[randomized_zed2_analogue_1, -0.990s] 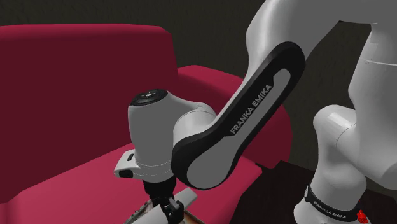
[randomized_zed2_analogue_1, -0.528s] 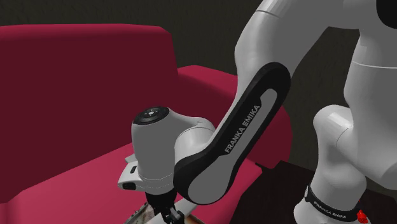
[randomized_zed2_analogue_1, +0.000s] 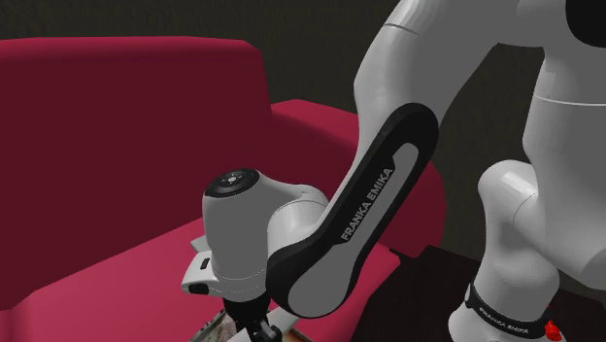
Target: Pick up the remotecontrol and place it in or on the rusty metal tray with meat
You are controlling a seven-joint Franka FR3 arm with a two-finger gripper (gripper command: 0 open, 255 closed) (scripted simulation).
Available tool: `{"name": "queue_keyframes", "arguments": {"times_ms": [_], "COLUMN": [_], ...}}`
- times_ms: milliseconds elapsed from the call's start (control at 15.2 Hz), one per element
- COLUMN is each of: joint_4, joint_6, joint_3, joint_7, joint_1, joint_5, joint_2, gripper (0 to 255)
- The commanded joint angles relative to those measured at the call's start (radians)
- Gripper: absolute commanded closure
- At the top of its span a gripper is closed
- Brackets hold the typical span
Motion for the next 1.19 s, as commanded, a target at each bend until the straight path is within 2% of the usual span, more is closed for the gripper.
{"name": "queue_keyframes", "arguments": {"times_ms": [0, 330, 594, 1122], "joint_4": [0.0, 0.0, 0.017, 0.017], "joint_6": [0.0, 0.0, -0.129, -0.129], "joint_3": [0.0, 0.0, 0.003, 0.003], "joint_7": [0.0, 0.0, -0.011, -0.011], "joint_1": [0.0, 0.0, -0.002, -0.002], "joint_5": [0.0, 0.0, 0.016, 0.016], "joint_2": [0.0, 0.0, -0.112, -0.112], "gripper": [0, 0, 0, 0]}}
